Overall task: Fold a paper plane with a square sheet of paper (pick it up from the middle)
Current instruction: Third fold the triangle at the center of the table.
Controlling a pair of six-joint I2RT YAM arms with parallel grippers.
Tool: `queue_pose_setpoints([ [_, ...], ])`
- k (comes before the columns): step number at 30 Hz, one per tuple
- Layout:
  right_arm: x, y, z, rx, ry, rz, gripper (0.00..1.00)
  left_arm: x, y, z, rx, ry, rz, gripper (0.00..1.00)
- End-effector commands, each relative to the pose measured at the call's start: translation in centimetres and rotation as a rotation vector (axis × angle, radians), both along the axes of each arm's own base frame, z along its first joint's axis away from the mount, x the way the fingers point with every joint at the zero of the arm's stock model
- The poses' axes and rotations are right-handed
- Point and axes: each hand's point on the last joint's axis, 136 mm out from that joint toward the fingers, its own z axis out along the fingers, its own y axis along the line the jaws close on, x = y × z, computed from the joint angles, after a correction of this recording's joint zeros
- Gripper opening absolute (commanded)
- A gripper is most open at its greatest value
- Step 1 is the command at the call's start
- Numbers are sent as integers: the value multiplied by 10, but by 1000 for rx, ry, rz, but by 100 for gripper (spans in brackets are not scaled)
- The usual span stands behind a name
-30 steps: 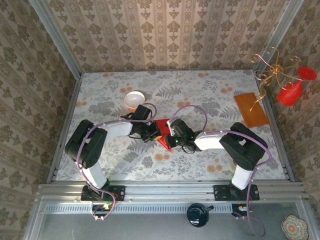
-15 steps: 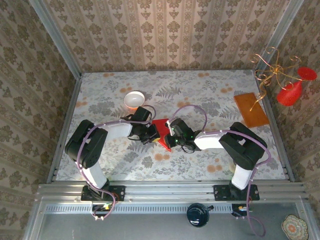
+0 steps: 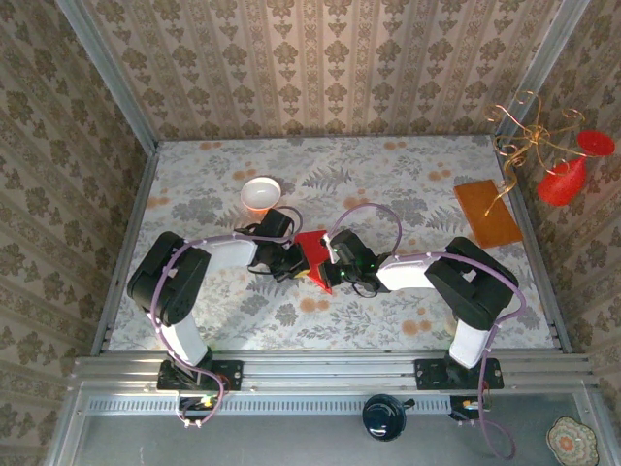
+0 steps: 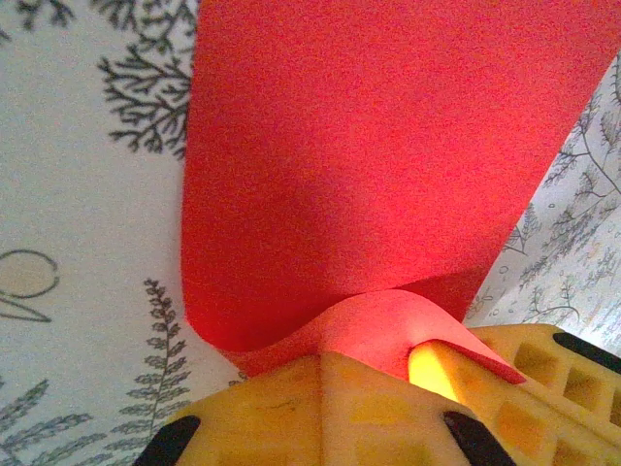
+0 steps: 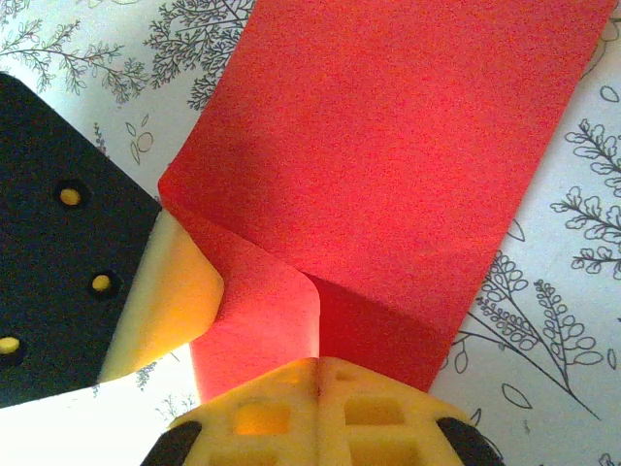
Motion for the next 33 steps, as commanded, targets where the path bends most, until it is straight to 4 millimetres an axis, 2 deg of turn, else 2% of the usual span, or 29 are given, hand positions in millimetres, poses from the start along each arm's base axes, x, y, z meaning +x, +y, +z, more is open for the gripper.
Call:
queue_pose_setpoints([
  [1,-6,-6,-16,-40,66,-9,0,-9,14,-19,59,56,29,9],
  [4,-7,-4,-9,-30,75,3,4,-11,19,-24,78,70,38,8],
  [7,-2,-5,11,-15,62,-14,20,-13,23,-29,94,84,45,8],
  [11,10,-24,43,10,70,-115,38,-14,25,-33,100,89,45,8],
  [17,7,-45,66,83,155,-200,52,-11,23,-32,98,82,37,7],
  [20,1,-44,70,82,196,-185,46,-10,22,-31,99,79,35,7],
  [24,-12,-27,70,155,276,-126,35,-10,23,-31,102,81,39,7],
  [29,-30,0,55,168,376,-33,19,-11,24,-31,103,82,42,7],
  [33,-37,18,43,154,421,5,14,-11,23,-31,102,83,41,7],
])
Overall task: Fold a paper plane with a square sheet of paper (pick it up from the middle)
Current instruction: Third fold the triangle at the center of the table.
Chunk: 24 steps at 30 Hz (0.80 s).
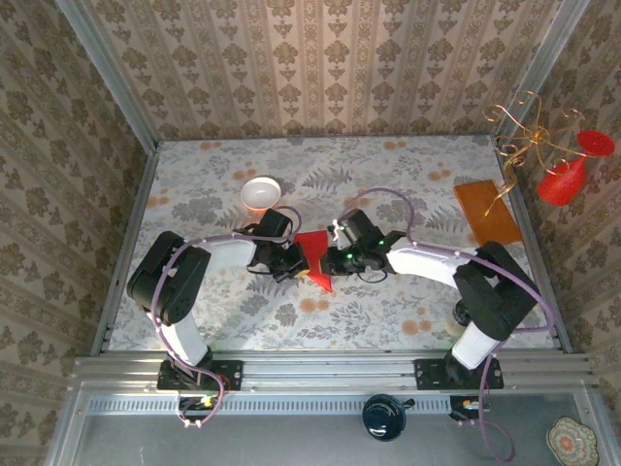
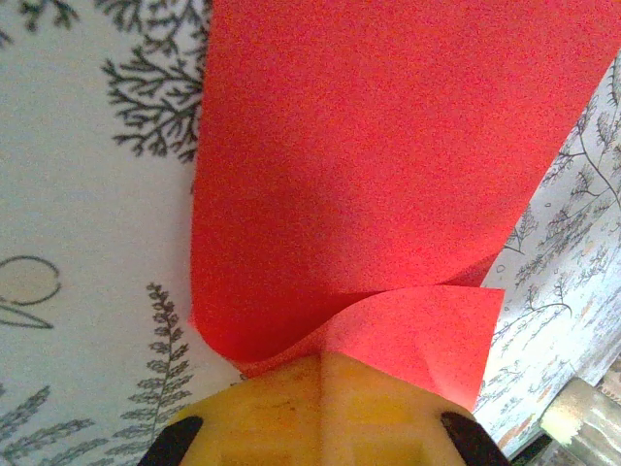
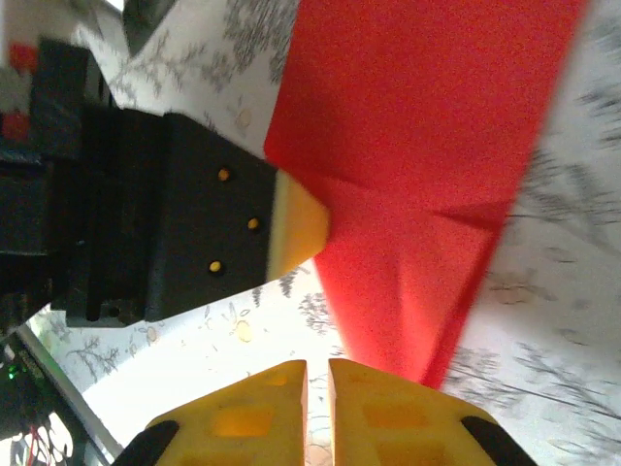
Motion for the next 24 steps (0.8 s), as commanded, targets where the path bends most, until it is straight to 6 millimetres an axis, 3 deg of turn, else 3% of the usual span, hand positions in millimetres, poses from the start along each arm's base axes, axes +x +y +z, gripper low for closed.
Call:
queue_pose_setpoints([
  [1,-12,16,-7,19,76,44,13,-12,22,-30,116,76,35,7],
  [13,-5,21,-36,-40,137,35,8,-12,20,-29,107,79,25,7],
  [24,-11,11,-55,-99,176,28,7,-11,19,-27,102,78,21,7],
])
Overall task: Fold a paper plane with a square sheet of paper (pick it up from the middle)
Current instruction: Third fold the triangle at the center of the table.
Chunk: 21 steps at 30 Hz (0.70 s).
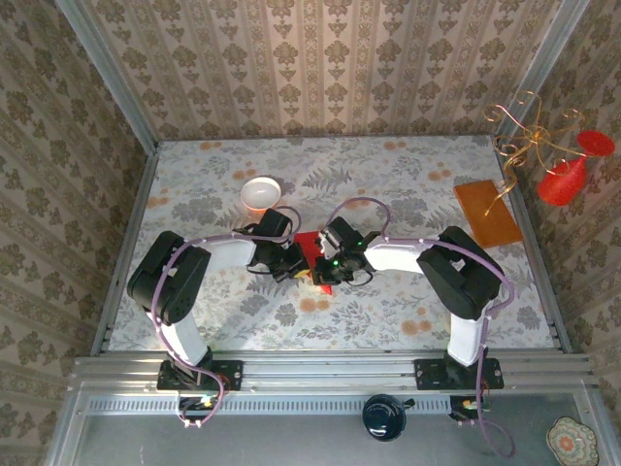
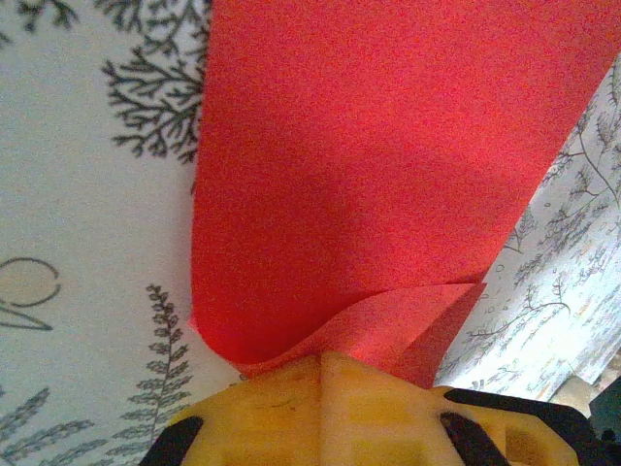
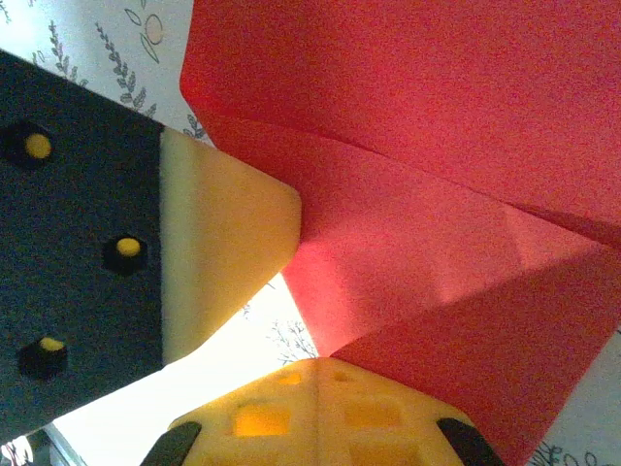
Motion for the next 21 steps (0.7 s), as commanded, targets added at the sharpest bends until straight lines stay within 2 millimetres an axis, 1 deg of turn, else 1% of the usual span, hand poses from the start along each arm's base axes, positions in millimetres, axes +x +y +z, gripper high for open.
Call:
queue_pose_setpoints([
  [1,-4,-8,-9,-46,44,-10,7,-10,19,-26,105,72,23,7],
  [5,-7,-13,-16,-62,64,-15,6,-5,15,-18,82,53,18,7],
  [10,-9,-15,-22,-64,85,-22,6,13,0,14,-10,-45,-12,8],
  [12,-10,-15,-23,-61,89,-24,6,16,-3,21,-25,-66,-27,10],
  [13,-9,-14,-22,-56,88,-25,6,16,-4,20,-21,-64,-33,10],
  [17,-10,-13,-23,-48,94,-26,6,12,1,5,9,-19,-33,10],
  [21,-9,-12,-21,-41,94,-29,6,8,10,-8,45,11,-14,9],
])
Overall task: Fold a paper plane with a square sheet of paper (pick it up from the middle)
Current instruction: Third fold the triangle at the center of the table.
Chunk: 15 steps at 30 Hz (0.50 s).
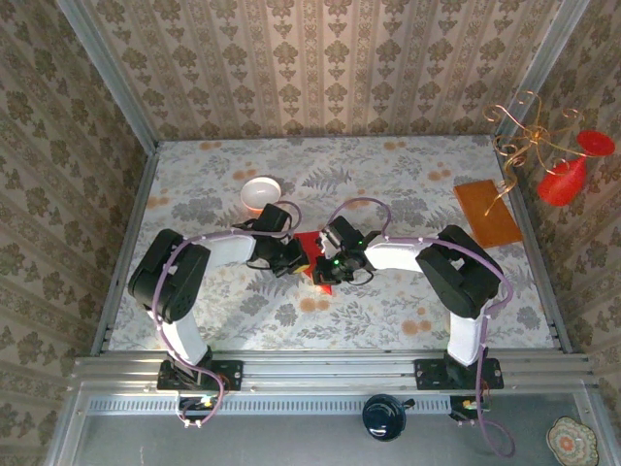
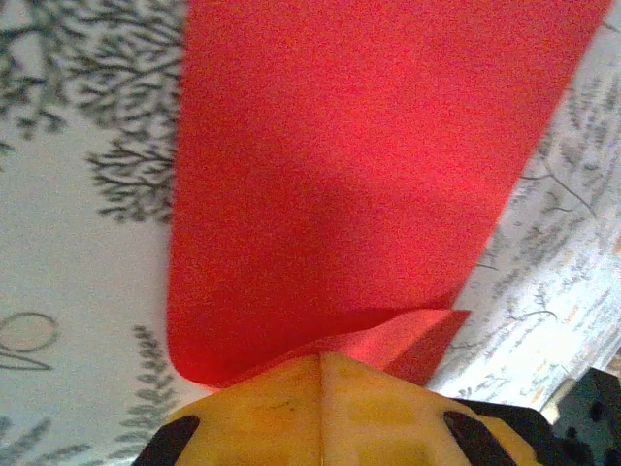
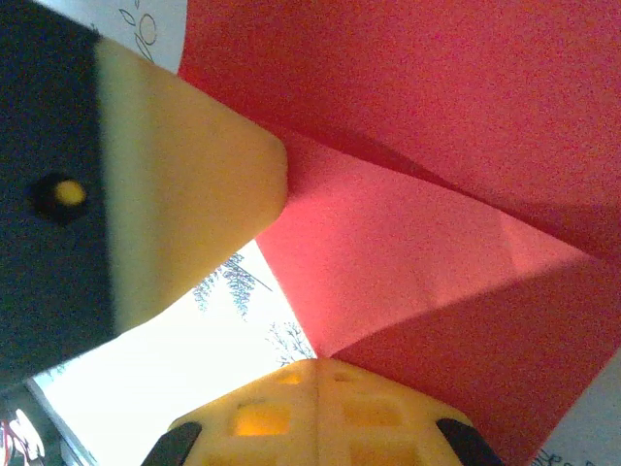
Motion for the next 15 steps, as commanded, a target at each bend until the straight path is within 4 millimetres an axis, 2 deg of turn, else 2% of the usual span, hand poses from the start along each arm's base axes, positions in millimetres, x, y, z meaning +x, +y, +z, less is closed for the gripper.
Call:
queue_pose_setpoints([
  [1,-9,-11,-18,-50,69,-22,6,-5,12,-15,54,34,1,9],
  [7,-4,-5,-1,-7,55,-26,6,-15,22,-31,100,70,9,7],
  [15,-4,-4,19,17,16,4,6,-19,33,-42,142,87,17,7],
])
